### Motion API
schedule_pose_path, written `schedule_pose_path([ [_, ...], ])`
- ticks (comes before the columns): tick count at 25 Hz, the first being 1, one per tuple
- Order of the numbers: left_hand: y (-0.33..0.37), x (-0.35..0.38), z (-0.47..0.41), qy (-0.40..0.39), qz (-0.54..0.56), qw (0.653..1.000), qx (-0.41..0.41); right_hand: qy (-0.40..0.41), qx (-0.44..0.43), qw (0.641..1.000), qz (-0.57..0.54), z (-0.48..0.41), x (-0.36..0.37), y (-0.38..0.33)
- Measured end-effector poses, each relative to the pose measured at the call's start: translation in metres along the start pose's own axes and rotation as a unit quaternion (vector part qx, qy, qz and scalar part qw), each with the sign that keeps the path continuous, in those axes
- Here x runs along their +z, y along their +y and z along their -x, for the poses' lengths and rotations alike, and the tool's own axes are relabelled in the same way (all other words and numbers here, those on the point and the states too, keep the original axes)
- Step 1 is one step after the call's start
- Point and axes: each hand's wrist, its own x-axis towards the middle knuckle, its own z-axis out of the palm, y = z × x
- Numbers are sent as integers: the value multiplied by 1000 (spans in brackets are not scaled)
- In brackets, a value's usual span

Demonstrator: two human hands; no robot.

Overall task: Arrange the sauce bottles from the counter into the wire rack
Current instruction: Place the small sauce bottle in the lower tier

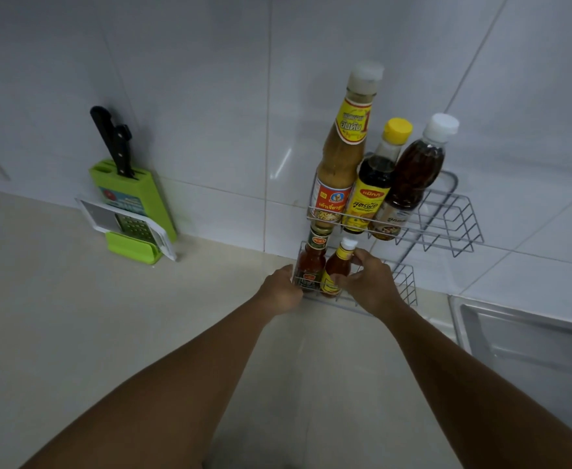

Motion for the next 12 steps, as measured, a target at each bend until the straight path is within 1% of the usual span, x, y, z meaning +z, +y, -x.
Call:
schedule_pose_path([
  [4, 8, -21, 16, -17, -104, 994, -33, 22, 30, 999, -10, 21, -12, 0],
  [7, 11, -35, 34, -65, -175, 982, -10, 52, 26, 998, -11, 41, -19, -3],
  [9, 14, -42, 52, -106, -202, 974, 16, 66, 13, 998, -15, 62, -20, -8],
  [12, 14, -41, 87, -158, -235, 958, 41, 49, -1, 999, 4, 101, -14, -13],
])
